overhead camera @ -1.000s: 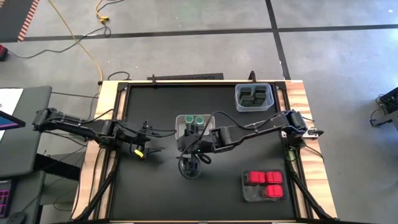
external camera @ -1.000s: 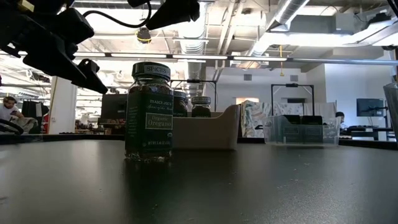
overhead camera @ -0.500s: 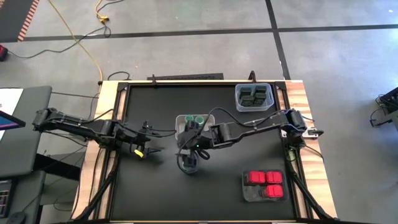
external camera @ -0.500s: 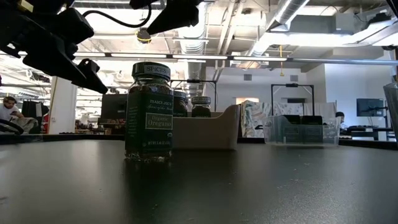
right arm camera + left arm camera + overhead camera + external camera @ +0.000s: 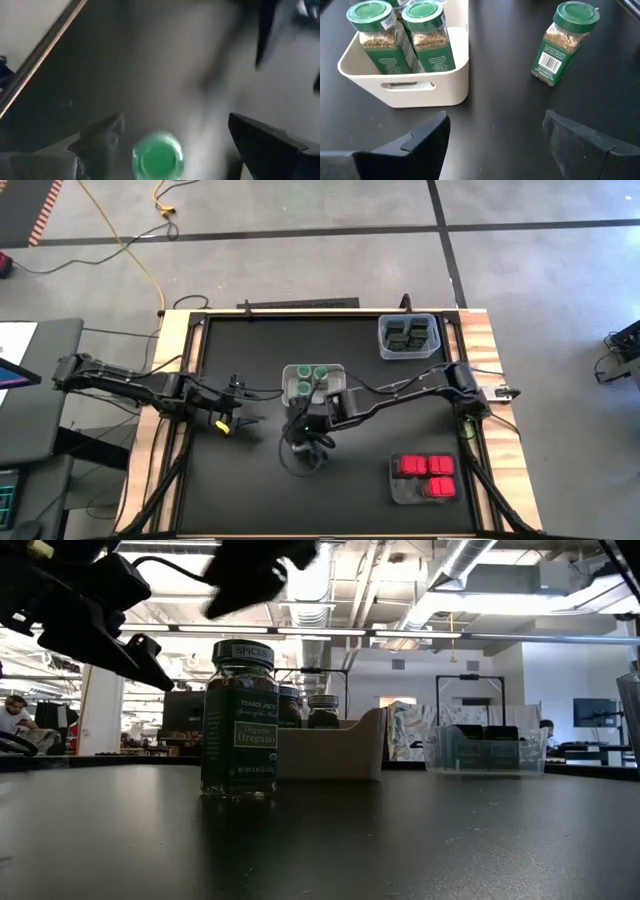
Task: Sort spices by type
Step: Put the green seasoning bottle into the white bin
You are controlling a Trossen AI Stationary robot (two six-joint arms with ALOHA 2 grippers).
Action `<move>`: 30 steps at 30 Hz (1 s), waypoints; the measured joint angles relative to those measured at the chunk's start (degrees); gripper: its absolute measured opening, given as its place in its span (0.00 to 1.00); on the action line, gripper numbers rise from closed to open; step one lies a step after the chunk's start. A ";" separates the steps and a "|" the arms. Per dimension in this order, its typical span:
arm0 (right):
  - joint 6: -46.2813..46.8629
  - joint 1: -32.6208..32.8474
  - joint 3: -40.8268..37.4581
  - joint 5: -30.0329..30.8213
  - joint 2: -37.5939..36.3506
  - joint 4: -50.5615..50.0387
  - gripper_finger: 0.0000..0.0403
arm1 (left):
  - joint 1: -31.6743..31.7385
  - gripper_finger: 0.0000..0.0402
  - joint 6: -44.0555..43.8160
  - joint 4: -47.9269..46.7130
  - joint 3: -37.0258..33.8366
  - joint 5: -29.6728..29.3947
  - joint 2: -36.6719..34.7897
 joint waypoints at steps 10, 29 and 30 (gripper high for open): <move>-12.43 0.55 10.78 -1.77 8.74 -12.66 0.96 | 0.00 0.76 -0.36 -0.61 0.02 -0.16 1.20; -20.00 0.53 9.99 -1.75 10.88 -17.61 0.85 | 0.00 0.76 -0.64 -0.56 0.02 -0.16 1.37; -19.55 0.53 9.58 -1.73 10.92 -17.19 0.84 | 0.00 0.76 -0.64 -0.58 0.02 -0.16 1.37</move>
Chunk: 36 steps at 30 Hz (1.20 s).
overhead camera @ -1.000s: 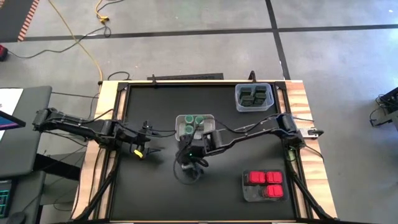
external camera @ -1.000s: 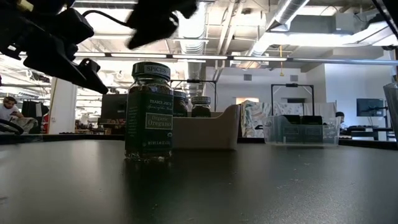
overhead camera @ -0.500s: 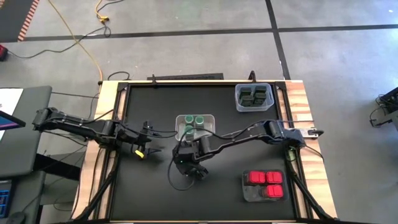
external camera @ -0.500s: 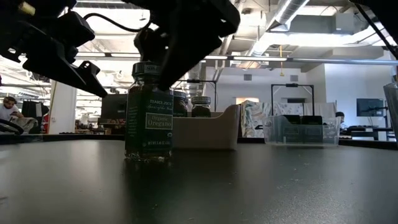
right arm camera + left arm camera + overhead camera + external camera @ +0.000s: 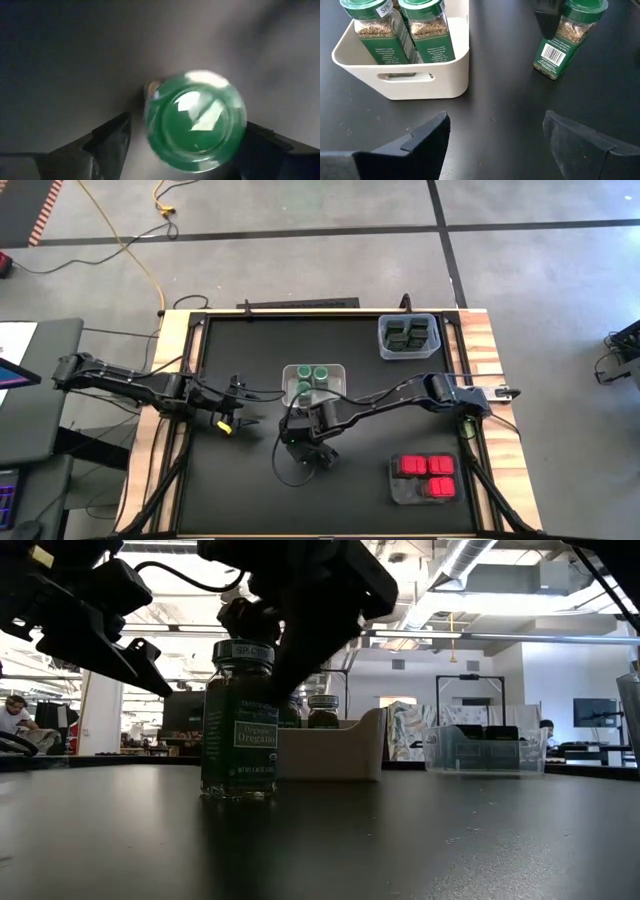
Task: Sort spices by type
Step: Put the green seasoning bottle into the white bin
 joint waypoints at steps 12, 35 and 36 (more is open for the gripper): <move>-0.67 0.39 -0.01 0.00 -0.07 2.08 0.73 | 0.00 0.76 0.26 -0.42 0.00 0.00 0.00; 15.33 -1.91 -0.05 0.40 -7.95 -4.94 0.54 | 0.00 0.76 3.26 -0.59 -0.04 -0.22 -0.02; 15.89 -2.12 -0.05 0.41 -9.13 -5.58 0.54 | 0.00 0.76 3.24 -0.61 -0.04 -0.22 -0.02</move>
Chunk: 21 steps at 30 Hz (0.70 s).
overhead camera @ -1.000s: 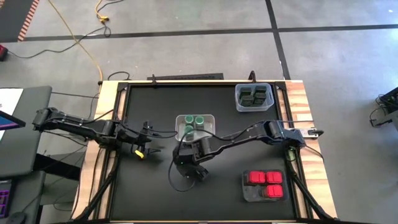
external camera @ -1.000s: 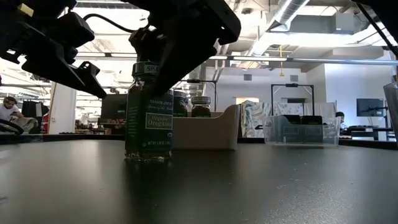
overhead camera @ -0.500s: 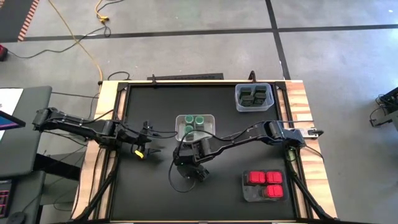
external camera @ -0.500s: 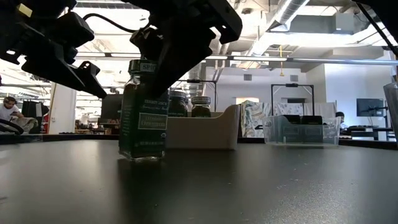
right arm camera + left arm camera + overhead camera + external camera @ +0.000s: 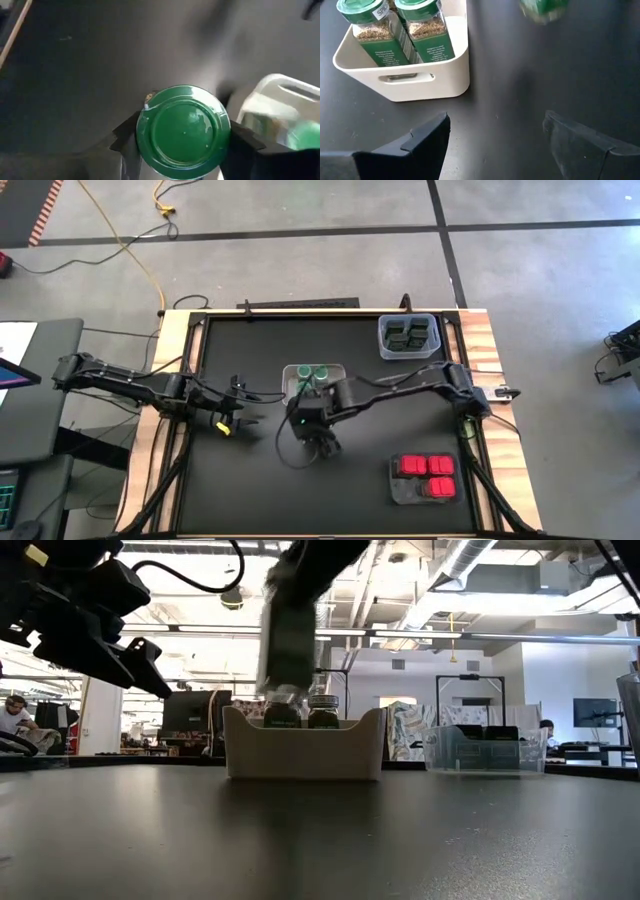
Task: Sort spices by type
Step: Put the green seasoning bottle into the white bin
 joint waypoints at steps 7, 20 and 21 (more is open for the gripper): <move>1.70 -1.37 0.07 3.20 -8.39 -8.89 0.54 | 0.00 0.76 -1.42 -0.84 0.00 0.00 0.02; 5.32 -11.45 -18.61 4.73 -18.66 3.48 0.54 | 0.00 0.76 -1.69 -0.70 0.00 0.00 0.00; 6.31 -12.27 -19.67 4.73 -18.41 5.32 0.54 | 0.02 0.76 -1.69 -0.68 0.00 0.00 0.00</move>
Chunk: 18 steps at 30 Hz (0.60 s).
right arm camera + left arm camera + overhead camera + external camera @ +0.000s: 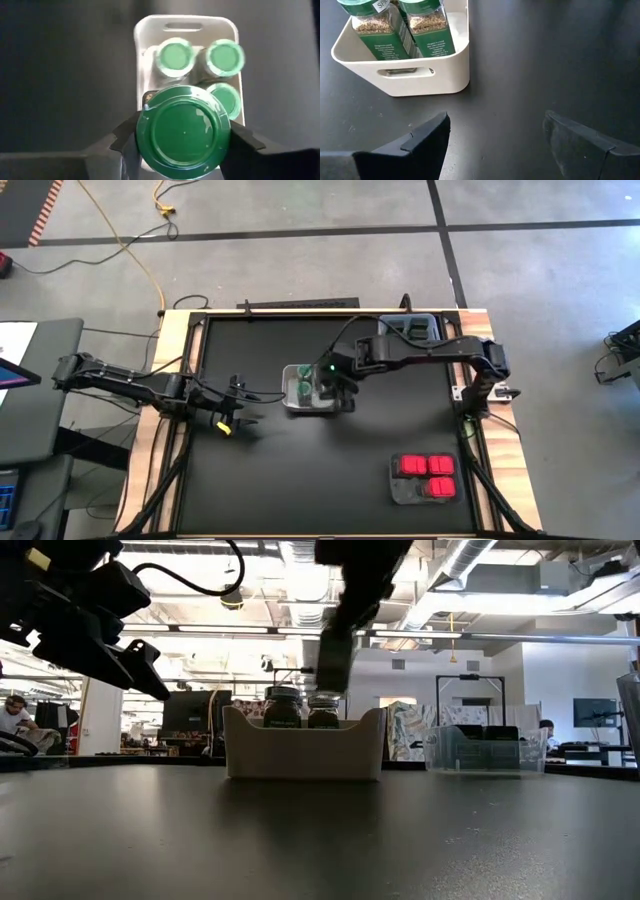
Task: Sort spices by type
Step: Put the green seasoning bottle into the white bin
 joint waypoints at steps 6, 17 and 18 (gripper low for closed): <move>4.37 -2.81 -4.08 -0.07 1.53 4.03 0.55 | -0.02 0.76 0.00 -0.02 0.00 -0.26 0.00; 3.96 -1.88 -6.65 -0.33 4.70 9.08 0.55 | 0.00 0.76 0.57 -0.19 0.00 -1.55 -0.02; 3.94 -1.64 -6.65 -0.34 4.84 9.25 0.55 | 0.00 0.76 0.59 -0.23 0.00 -1.57 0.00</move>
